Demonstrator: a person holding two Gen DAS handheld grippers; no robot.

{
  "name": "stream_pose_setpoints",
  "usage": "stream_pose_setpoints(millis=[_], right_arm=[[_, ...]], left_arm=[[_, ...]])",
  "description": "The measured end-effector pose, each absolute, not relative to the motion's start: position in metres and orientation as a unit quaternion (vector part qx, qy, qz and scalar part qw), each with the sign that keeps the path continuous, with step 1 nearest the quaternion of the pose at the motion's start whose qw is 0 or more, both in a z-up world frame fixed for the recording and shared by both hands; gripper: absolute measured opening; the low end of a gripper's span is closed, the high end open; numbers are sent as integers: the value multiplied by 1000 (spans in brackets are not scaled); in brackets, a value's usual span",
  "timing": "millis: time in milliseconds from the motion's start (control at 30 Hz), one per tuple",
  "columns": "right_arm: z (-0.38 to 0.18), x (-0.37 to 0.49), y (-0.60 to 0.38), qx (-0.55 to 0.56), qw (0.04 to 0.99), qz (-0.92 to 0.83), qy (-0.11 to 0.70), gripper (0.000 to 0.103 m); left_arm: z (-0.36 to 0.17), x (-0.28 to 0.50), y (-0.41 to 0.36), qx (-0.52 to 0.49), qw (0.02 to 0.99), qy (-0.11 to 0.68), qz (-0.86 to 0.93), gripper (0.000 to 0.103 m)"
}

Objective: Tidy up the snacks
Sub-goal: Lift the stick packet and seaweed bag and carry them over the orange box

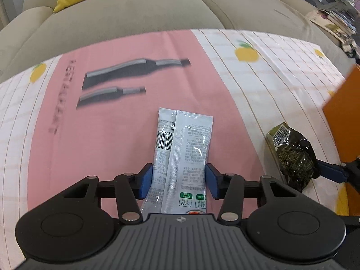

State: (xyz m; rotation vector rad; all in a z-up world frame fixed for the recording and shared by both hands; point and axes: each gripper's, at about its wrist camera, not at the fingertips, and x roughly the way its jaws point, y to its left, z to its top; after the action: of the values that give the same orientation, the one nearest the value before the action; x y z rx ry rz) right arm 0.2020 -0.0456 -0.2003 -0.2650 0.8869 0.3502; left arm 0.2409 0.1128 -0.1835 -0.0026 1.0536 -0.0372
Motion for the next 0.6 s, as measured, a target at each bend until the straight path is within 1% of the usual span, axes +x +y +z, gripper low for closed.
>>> stream_pose_setpoints(millis=[133,233,267,300,333,367,400,533,600], right_arm=[[-201,174,-55,-122,880,168,426,55],[-203,160,-60,-118,882,170,424,58],[-204,157,-61,-119,883,173,420,59],[-205,155,-61,-122,884,176,415,61],[-206,152,-61,-128,886,179,408,64],[-206,150,-61,-133,889,182,400,70],[-206,148,-62,-136,892,185,389,74],[-209,152,-64,-140,895,210,367,75],[-214,155,-65,-140,893,218,369,71]], left_arm=[[-183,210,105,6,863,503,-36,56],[-184,196,100,14,867,497,-42,58],[-186,192,99,20,870,491,-45,62],[-187,190,98,28,872,487,-46,66],[-189,188,96,39,874,482,-47,68],[-189,186,95,45,877,476,-49,71],[-190,184,95,48,878,474,-53,75],[-195,180,96,43,887,456,-59,83],[-196,180,96,42,890,449,-63,85]])
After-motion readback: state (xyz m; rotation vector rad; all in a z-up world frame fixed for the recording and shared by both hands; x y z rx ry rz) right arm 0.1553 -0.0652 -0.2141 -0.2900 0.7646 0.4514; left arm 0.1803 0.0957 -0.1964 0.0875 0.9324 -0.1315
